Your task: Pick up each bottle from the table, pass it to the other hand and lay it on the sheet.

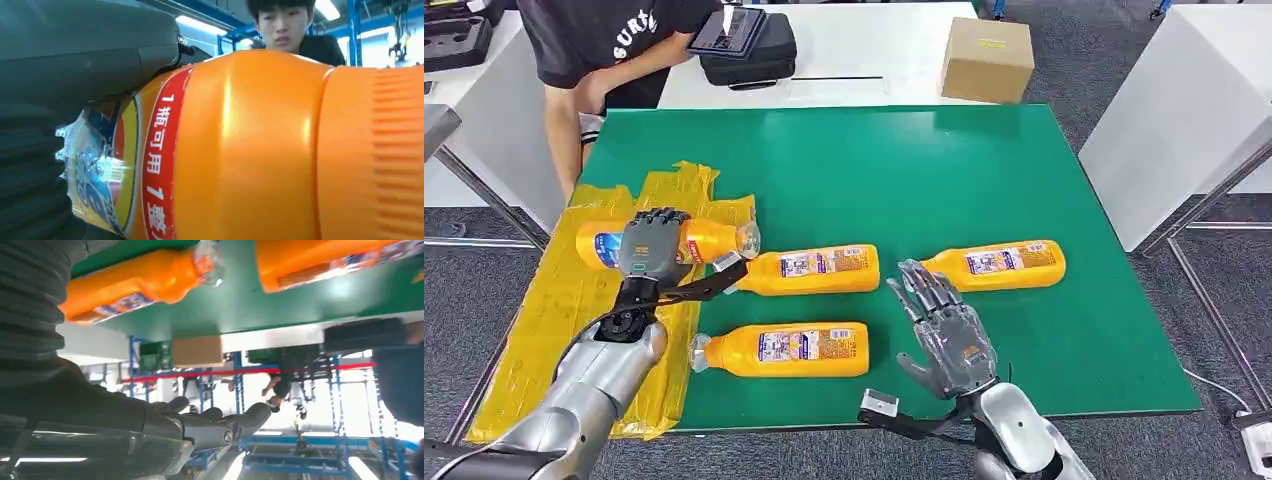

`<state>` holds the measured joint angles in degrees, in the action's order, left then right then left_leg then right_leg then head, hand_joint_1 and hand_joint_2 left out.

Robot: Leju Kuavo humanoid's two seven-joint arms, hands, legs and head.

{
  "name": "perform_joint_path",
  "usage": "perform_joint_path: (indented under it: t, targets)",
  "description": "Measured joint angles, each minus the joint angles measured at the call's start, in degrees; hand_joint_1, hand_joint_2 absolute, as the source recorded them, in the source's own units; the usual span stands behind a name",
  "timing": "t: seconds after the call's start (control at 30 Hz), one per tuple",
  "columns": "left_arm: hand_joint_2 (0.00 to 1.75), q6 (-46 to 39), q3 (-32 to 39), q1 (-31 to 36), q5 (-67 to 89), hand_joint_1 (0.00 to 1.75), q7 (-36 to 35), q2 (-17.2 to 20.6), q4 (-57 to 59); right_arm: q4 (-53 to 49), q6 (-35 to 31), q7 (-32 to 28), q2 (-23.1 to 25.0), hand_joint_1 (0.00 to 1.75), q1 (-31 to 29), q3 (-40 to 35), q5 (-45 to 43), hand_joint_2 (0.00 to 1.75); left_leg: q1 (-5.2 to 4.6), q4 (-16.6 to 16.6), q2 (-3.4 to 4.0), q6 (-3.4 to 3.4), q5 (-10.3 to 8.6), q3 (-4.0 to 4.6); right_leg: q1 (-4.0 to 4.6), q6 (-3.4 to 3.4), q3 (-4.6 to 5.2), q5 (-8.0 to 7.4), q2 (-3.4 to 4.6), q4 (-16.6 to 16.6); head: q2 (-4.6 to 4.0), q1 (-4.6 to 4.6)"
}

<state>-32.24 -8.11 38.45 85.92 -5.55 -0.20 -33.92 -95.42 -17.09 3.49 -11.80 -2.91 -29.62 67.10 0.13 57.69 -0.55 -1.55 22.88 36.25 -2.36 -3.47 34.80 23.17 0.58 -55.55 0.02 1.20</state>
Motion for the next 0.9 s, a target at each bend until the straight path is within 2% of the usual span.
perform_joint_path:
  t: [0.2,0.27,0.3,0.4,0.5,0.73,0.77,0.8,0.9]
  targets:
    - [1.75,0.26,2.34,2.82,-3.7,1.75,-0.04,2.34,5.64,-2.98,-0.2,0.53,-0.66,0.0,2.87,3.22,2.37,1.75,0.01,0.0,0.01,0.0,0.0,0.0,0.01,0.0,0.0,0.0,0.02,-0.01,0.0,0.0]
    - [1.75,-0.04,3.82,3.13,-4.69,1.75,-3.44,3.64,6.81,-3.54,-0.24,2.07,-0.81,0.0,3.11,4.33,3.89,1.75,0.03,-0.01,0.05,0.0,0.0,0.0,0.02,0.0,0.01,0.0,0.05,-0.04,-0.02,-0.02]
    - [1.75,0.13,4.72,3.53,-5.38,1.75,-5.27,4.68,7.41,-3.65,-0.31,3.02,-0.94,0.0,3.04,5.06,4.25,1.75,0.05,-0.01,0.12,0.0,0.0,0.02,0.05,0.01,0.02,-0.01,0.1,-0.05,0.0,0.0]
    - [1.75,1.97,8.27,5.41,-7.17,1.75,-4.09,9.38,8.76,-3.65,-0.33,3.13,-2.32,0.0,2.61,8.49,3.09,1.75,0.08,-0.01,0.3,0.01,0.0,0.02,0.09,0.05,0.12,-0.04,0.22,-0.04,-0.02,0.0]
    - [1.75,2.32,10.53,6.58,-7.56,1.75,-4.06,12.26,9.55,-3.57,-0.2,2.8,-3.32,0.0,2.02,11.23,2.76,1.75,0.08,-0.01,0.21,0.02,-0.01,0.01,0.09,0.06,0.11,-0.03,0.15,-0.04,0.0,0.02]
    - [1.75,2.01,12.74,6.77,-7.34,1.75,-4.72,13.92,11.17,-3.57,0.18,2.65,-3.89,0.0,1.59,12.96,2.96,1.75,0.07,-0.01,0.06,0.02,-0.02,0.08,0.03,0.05,0.07,-0.03,0.04,-0.04,-0.02,0.0]
    - [1.75,1.92,12.9,6.77,-7.28,1.13,-4.83,14.01,11.27,-3.54,0.28,2.65,-3.91,0.0,1.54,13.07,3.0,1.75,0.06,-0.01,0.07,0.02,-0.02,0.08,0.01,0.05,0.07,-0.03,0.04,-0.04,-0.02,-0.02]
    - [1.75,1.9,13.11,6.77,-7.14,0.0,-5.12,14.12,11.32,-3.54,0.37,2.65,-3.94,0.0,1.43,13.12,3.02,1.75,0.06,0.0,0.06,0.02,-0.02,0.08,0.0,0.05,0.07,-0.03,0.03,-0.03,-0.02,0.0]
    - [1.75,1.9,14.14,6.77,-7.74,0.0,-4.31,14.34,11.49,-3.35,0.94,2.8,-4.07,0.0,0.92,13.12,3.22,1.75,0.05,0.0,0.05,0.02,-0.02,0.08,0.02,0.05,0.08,-0.03,0.02,-0.03,0.0,-0.02]
